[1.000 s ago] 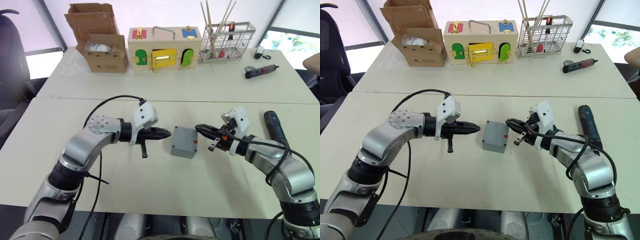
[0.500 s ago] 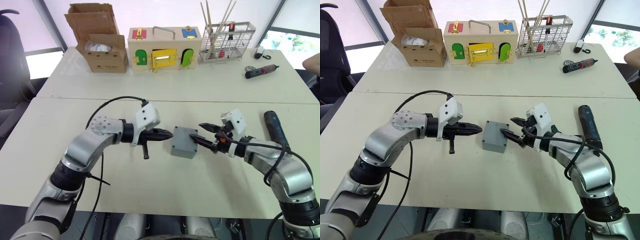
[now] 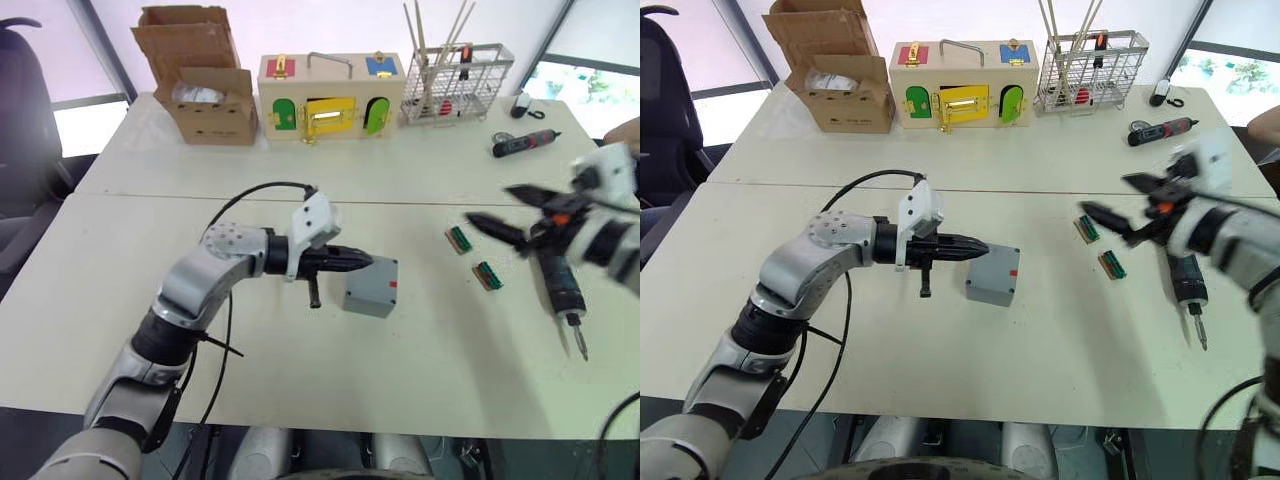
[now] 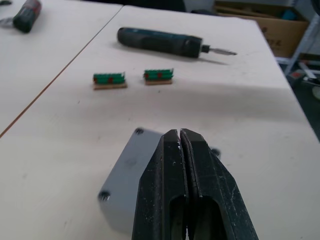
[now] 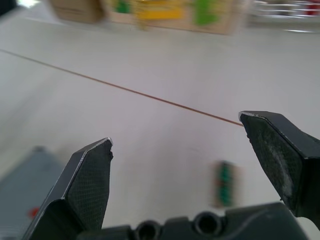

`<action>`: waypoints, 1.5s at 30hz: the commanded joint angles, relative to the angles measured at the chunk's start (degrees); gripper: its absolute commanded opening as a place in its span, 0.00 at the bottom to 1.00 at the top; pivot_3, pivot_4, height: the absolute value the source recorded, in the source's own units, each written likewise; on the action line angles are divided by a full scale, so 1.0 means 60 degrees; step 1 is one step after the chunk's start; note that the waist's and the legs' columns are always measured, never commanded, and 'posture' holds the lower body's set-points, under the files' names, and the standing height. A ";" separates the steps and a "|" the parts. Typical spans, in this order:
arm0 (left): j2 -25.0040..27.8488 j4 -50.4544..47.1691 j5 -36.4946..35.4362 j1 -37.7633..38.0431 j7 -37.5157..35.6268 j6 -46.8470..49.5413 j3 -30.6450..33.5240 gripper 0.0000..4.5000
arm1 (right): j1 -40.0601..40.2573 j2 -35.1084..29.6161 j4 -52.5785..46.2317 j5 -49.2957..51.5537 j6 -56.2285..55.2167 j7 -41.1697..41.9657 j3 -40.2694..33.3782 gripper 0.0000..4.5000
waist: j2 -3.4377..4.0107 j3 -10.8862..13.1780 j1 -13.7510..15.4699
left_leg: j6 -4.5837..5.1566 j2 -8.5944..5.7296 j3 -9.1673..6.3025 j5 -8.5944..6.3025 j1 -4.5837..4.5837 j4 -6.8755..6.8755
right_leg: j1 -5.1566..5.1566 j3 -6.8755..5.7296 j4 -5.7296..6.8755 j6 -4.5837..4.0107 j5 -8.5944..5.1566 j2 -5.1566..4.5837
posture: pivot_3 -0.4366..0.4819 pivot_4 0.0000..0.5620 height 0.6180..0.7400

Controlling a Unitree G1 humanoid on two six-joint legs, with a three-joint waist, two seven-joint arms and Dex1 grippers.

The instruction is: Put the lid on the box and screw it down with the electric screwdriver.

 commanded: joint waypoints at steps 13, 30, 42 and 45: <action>-0.1548 0.0058 0.1023 0.0029 -0.0035 -0.1664 -0.1713 0.00 | -0.3030 -0.3378 0.5740 -0.1979 0.1652 0.3654 0.5154 0.99 | 0.0055 -0.0001 -0.0076 | 0.0009 0.0013 0.0018 -0.0006 -0.0007 -0.0003 | 0.0006 0.0003 -0.0051 0.0001 0.0001 0.0002 | 0.48 0.27 0.62; -0.1432 -0.1429 0.1085 0.1082 0.1092 -0.0745 -0.1738 0.00 | -0.7444 -0.0620 1.2140 -0.6978 -0.0019 0.7567 1.0336 0.99 | 0.0067 -0.0002 -0.0007 | -0.0039 -0.0006 0.0010 0.0018 -0.0054 0.0002 | -0.0019 -0.0007 -0.0081 0.0004 0.0005 0.0002 | 0.48 0.27 0.62; -0.1299 -0.2005 0.1124 0.1395 0.1809 -0.0157 -0.1734 0.00 | -0.7263 0.0597 1.3879 -0.7988 -0.0737 0.7267 0.9621 0.83 | 0.0055 -0.0007 -0.0025 | -0.0052 -0.0008 0.0003 0.0026 -0.0035 0.0011 | 0.0000 -0.0013 -0.0065 0.0004 0.0007 0.0004 | 0.48 0.27 0.62; -0.1285 -0.2122 0.1065 0.1399 0.1885 -0.0027 -0.1699 0.00 | -0.7060 0.0585 1.4016 -0.8316 -0.1127 0.7407 0.9614 0.62 | 0.0052 -0.0009 -0.0024 | -0.0052 -0.0011 0.0003 0.0026 -0.0032 0.0014 | 0.0003 -0.0014 -0.0066 0.0003 0.0007 0.0005 | 0.48 0.27 0.62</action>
